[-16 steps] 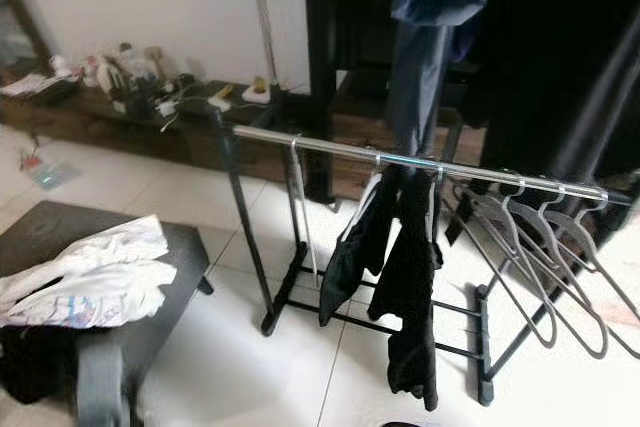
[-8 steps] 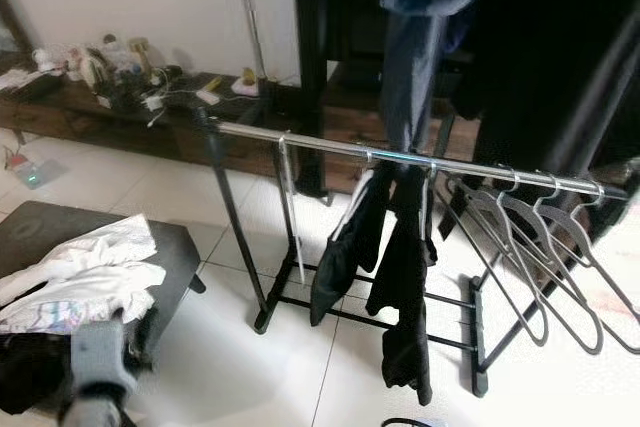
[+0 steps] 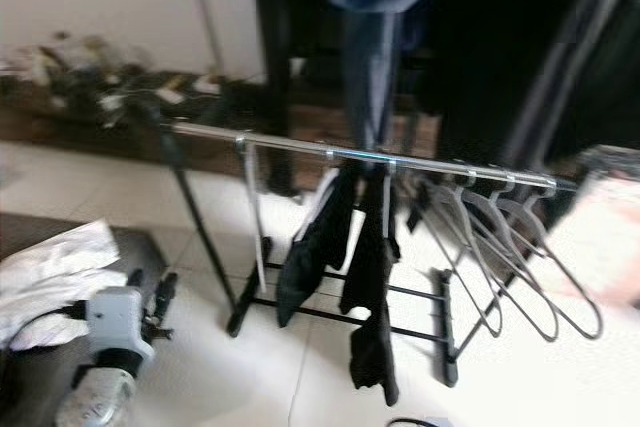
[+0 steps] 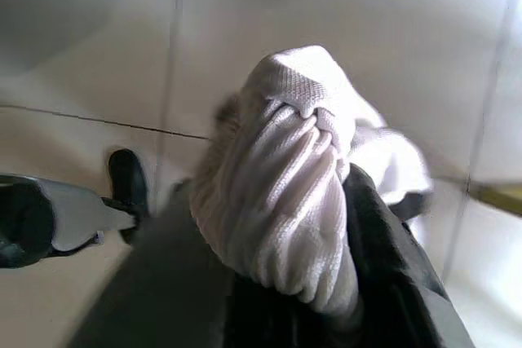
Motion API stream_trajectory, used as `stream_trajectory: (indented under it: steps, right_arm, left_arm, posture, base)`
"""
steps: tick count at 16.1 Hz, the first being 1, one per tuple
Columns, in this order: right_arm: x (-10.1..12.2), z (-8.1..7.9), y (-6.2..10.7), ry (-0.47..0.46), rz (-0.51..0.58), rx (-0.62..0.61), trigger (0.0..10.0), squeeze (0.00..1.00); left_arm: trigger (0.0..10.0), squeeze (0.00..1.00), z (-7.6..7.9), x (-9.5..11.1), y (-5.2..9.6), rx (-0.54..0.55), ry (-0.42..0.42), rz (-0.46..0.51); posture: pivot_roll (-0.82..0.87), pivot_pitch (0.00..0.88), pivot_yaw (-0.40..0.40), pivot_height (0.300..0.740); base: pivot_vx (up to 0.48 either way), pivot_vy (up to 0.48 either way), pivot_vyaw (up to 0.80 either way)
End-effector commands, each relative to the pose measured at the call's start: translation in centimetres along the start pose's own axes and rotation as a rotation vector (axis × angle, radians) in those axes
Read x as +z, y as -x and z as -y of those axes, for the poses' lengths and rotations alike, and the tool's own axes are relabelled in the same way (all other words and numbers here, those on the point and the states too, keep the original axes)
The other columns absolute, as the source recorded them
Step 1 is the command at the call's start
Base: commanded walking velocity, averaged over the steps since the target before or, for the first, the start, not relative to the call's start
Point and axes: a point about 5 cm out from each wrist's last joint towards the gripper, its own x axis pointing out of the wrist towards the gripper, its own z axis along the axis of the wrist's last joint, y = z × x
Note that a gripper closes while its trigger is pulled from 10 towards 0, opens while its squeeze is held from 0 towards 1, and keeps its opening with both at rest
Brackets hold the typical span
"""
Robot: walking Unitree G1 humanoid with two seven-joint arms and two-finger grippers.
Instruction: Hang hanger
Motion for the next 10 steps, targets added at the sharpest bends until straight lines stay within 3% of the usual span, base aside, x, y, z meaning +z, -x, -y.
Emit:
stream_trajectory:
  steps: [1, 5, 7, 10]
  right_arm:
    - [-0.4, -0.1, 0.0, 0.005, -0.006, 0.004, 10.0, 0.0]
    - [-0.4, 0.0, 0.0, 0.002, -0.007, 0.001, 10.0, 0.0]
    - [-0.3, 0.0, 0.0, 0.011, -0.006, 0.0, 10.0, 0.0]
    - [-0.3, 0.0, 0.0, 0.02, -0.004, 0.005, 10.0, 0.0]
  left_arm:
    - [10.0, 0.0, -0.4, 0.6, 0.2, -0.002, 0.012, 0.007]
    - [10.0, 0.0, -0.7, 2.8, 0.4, -0.026, -0.006, 0.039]
    - [10.0, 0.0, 0.0, 2.6, 0.4, -0.044, -0.007, 0.029]
    - [10.0, 0.0, 0.9, 2.3, 0.6, -0.061, 0.031, 0.0]
  posture:
    - [0.01, 0.044, -0.015, 0.74]
    - [0.02, 0.046, -0.015, 0.74]
    - [0.02, 0.046, -0.02, 0.74]
    - [0.02, 0.041, -0.018, 0.74]
  base:
    - [0.0, 0.0, 0.0]
    - [0.0, 0.0, 0.0]
    - [0.0, 0.0, 0.0]
    - [0.274, 0.0, 0.0]
